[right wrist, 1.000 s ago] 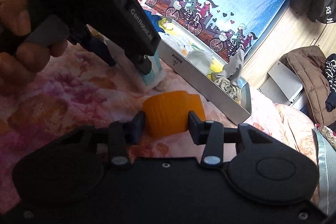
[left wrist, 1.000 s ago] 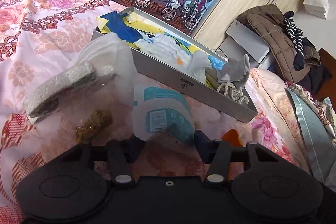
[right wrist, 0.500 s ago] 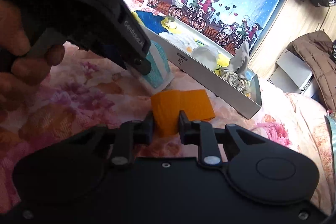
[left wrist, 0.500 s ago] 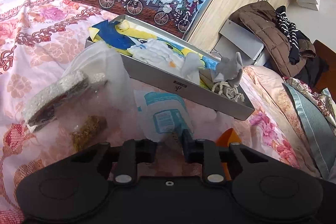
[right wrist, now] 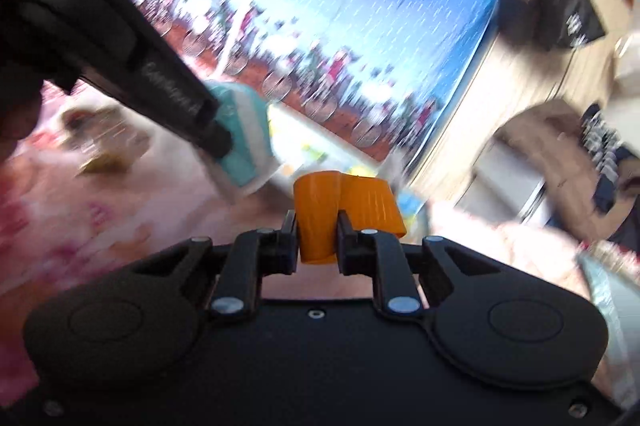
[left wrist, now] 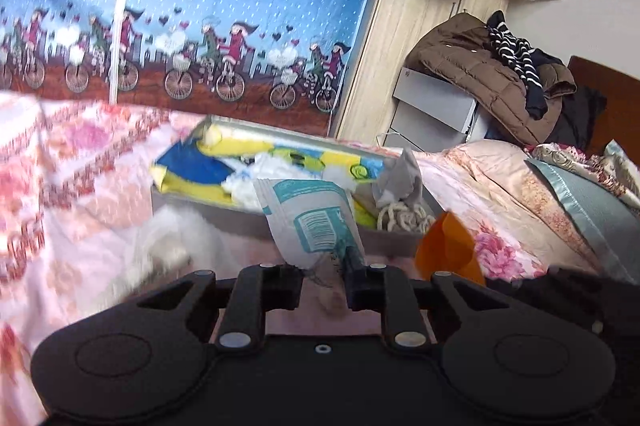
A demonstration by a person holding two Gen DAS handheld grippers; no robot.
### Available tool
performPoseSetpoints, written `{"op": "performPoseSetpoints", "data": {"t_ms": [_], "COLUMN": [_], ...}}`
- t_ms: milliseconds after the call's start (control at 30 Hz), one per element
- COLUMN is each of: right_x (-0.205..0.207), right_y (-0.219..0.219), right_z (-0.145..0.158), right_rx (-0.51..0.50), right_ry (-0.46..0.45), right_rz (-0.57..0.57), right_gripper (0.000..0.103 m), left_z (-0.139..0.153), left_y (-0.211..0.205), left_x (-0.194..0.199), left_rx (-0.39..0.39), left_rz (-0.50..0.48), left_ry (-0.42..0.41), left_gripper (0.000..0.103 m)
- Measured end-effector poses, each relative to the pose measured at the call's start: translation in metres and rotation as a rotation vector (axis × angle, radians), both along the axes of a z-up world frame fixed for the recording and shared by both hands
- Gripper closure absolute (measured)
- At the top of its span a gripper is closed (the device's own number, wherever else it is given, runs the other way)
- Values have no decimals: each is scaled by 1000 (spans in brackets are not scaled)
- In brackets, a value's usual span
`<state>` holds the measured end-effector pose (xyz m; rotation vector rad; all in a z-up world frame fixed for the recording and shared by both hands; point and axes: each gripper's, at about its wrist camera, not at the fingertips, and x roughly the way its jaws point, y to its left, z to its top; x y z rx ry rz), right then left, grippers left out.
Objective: Organize soft objects
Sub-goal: 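Carry the orange cup and teal packet over the tray and lower them, then open both grippers to drop the cup and packet into the tray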
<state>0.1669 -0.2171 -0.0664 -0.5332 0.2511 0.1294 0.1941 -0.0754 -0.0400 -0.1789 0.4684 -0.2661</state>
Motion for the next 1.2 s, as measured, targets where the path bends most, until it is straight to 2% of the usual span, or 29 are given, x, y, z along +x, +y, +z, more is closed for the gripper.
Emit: {"op": "performPoseSetpoints", "data": {"t_ms": [133, 200, 400, 500, 633, 767, 833, 900, 1033, 1100, 1200], "right_x": [28, 44, 84, 106, 128, 143, 145, 151, 143, 143, 136], "right_y": [-6, -10, -21, -18, -13, -6, -5, -5, -2, -6, -11], "right_z": [11, 13, 12, 7, -1, -27, -28, -21, -17, -16, -8], "right_rx": [-16, -28, -54, -68, -51, -89, -77, -48, -42, -23, -13], "right_ry": [-109, -130, -92, -71, -55, 49, 53, 67, 62, 65, 59], "right_rz": [-6, -3, 23, 28, 27, 54, 53, 53, 33, 24, 17], "right_gripper": [92, 92, 92, 92, 92, 92, 90, 84, 74, 60, 46], "left_z": [23, 29, 25, 18, 3, -13, -19, -21, -17, -14, -9], "left_y": [-5, -9, -16, -22, -25, -22, -23, -23, -19, -15, -8], "left_x": [35, 57, 124, 147, 163, 175, 180, 180, 180, 179, 175], "left_rx": [54, 86, 98, 111, 109, 71, 81, 88, 84, 77, 55], "left_rz": [-5, -6, 21, 0, -30, -29, -30, -29, -15, -2, 7], "left_ry": [-33, -50, -20, 10, 73, 138, 157, 166, 211, 240, 264], "left_gripper": [82, 82, 81, 81, 81, 81, 81, 80, 70, 65, 49]}}
